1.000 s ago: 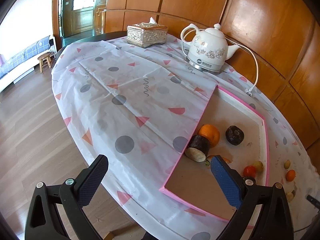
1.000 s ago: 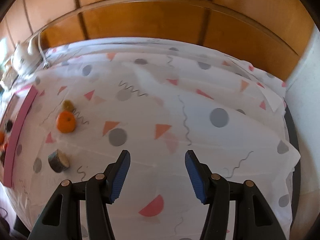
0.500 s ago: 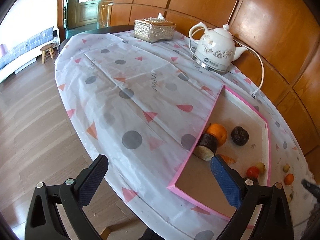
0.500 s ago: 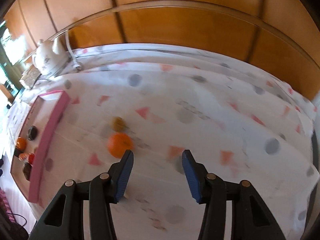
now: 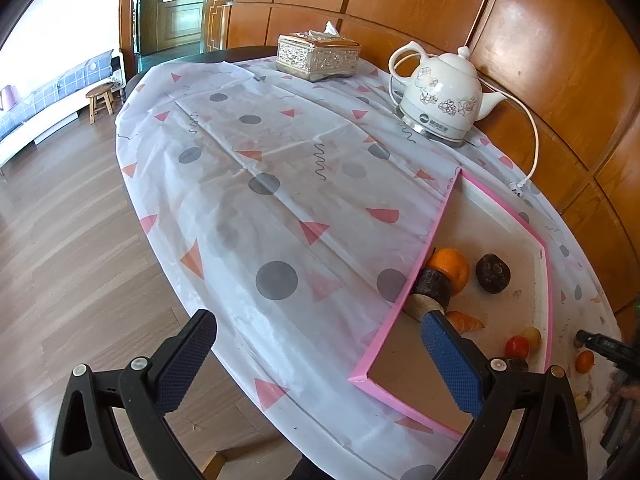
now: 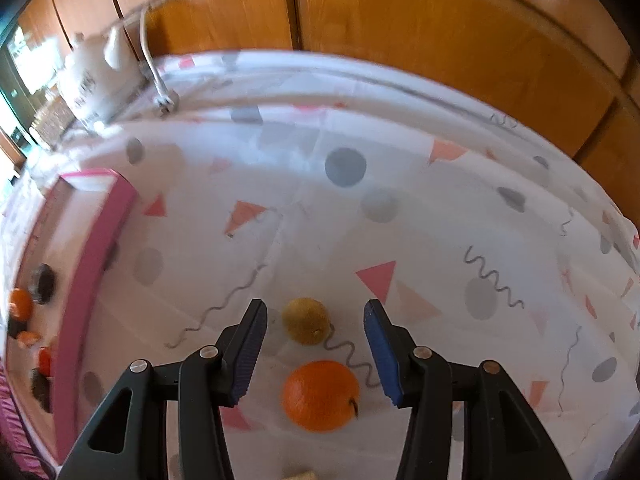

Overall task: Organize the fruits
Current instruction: 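Close the right tool on a small yellow round fruit, then carry the yellow fruit into the pink tray and open the right tool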

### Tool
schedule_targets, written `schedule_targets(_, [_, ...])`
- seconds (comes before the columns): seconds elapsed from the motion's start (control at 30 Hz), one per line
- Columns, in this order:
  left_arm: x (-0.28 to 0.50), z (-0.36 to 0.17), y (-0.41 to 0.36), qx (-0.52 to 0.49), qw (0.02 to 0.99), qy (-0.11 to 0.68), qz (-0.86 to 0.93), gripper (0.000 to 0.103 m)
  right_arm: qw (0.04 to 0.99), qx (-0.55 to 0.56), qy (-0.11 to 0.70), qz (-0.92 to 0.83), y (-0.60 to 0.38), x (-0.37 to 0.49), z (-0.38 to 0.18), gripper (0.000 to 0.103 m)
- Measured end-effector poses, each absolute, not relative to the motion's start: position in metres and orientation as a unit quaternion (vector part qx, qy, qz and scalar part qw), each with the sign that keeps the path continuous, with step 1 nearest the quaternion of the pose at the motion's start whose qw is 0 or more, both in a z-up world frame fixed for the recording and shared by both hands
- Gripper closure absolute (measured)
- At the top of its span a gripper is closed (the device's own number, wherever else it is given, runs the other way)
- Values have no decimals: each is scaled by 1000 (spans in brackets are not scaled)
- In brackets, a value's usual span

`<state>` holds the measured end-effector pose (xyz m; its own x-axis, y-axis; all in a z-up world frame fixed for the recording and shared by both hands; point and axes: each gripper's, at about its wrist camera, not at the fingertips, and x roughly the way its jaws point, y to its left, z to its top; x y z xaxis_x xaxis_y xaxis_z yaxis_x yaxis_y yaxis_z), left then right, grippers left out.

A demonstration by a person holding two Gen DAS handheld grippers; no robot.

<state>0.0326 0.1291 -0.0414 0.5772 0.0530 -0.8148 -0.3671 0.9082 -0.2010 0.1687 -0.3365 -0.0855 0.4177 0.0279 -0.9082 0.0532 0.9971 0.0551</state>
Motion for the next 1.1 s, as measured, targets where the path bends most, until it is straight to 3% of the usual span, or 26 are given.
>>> schedule_targets(0.07, [33, -42, 129, -176, 870, 445, 121, 0, 832, 31, 554, -3, -333, 171, -97, 77])
schedule_targets(0.67, [28, -36, 117, -162, 877, 441, 100, 0, 867, 5, 497, 29, -290, 149, -61, 77])
schedule_targets(1.1, [22, -33, 120, -171, 880, 434, 91, 0, 875, -5, 459, 154, -192, 122, -23, 77])
